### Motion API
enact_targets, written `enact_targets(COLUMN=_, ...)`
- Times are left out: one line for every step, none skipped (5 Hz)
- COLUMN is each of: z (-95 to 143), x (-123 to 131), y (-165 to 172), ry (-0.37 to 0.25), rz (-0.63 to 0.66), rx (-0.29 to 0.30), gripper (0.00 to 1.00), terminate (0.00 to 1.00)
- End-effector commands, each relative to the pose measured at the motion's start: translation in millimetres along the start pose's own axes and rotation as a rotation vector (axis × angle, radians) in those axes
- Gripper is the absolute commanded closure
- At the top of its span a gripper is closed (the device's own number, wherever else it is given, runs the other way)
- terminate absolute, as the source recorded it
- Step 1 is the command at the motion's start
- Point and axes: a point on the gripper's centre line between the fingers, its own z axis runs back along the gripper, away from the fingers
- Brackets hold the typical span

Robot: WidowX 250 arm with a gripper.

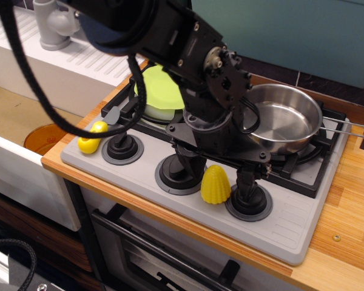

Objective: End effector reaching corn

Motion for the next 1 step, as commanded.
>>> enact_targets(z=-8.9, x=-2.6, y=-1.5, ry=-0.020, rz=-0.001, rx=-0.009, gripper=0.00, terminate=1.00)
